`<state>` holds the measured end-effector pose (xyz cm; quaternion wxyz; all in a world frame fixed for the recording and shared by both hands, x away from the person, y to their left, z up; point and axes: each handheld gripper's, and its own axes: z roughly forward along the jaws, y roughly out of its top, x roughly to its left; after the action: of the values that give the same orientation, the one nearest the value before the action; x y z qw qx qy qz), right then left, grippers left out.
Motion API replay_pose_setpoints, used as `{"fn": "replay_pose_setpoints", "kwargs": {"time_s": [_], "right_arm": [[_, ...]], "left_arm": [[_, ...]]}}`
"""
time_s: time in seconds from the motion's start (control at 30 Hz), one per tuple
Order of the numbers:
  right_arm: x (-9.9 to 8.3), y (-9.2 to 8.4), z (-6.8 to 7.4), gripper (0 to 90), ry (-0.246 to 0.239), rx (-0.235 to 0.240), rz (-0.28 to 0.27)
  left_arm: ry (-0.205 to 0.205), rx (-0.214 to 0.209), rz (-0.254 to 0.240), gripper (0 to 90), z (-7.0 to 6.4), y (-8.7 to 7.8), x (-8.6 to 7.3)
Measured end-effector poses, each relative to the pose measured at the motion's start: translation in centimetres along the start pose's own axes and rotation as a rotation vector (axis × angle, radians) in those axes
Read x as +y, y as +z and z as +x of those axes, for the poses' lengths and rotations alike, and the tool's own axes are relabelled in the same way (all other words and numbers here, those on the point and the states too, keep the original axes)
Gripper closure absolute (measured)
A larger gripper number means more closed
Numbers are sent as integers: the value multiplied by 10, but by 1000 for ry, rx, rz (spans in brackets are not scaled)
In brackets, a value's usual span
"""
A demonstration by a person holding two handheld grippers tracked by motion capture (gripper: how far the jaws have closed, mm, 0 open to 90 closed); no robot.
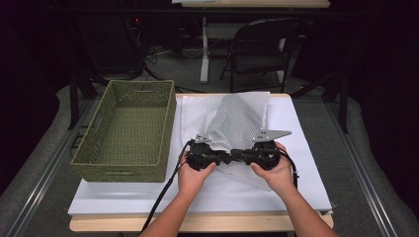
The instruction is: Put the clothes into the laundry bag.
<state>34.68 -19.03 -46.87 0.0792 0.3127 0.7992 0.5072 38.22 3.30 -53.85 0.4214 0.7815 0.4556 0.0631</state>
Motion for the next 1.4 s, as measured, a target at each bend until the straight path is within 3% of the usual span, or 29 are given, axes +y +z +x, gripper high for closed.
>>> {"fn": "replay_pose_setpoints", "kwargs": {"time_s": [0.33,0.57,0.8,1.0,1.27,1.4], "right_arm": [[4,-11,-12,890,4,-69,-34],[4,-17,-23,890,21,-110,-56],[4,-20,-24,891,43,-93,-70],[6,-22,-20,891,30,-89,-74],[6,-26,-20,892,29,-93,-81],[6,-28,-22,892,39,-100,-89]], "left_arm": [[-19,17,-2,464,2,13,-1],[-6,43,-2,694,3,16,2],[13,42,-8,849,-1,20,9],[19,44,-12,864,-1,26,16],[-25,59,-49,864,8,36,22],[-15,69,-44,820,7,34,22]]}}
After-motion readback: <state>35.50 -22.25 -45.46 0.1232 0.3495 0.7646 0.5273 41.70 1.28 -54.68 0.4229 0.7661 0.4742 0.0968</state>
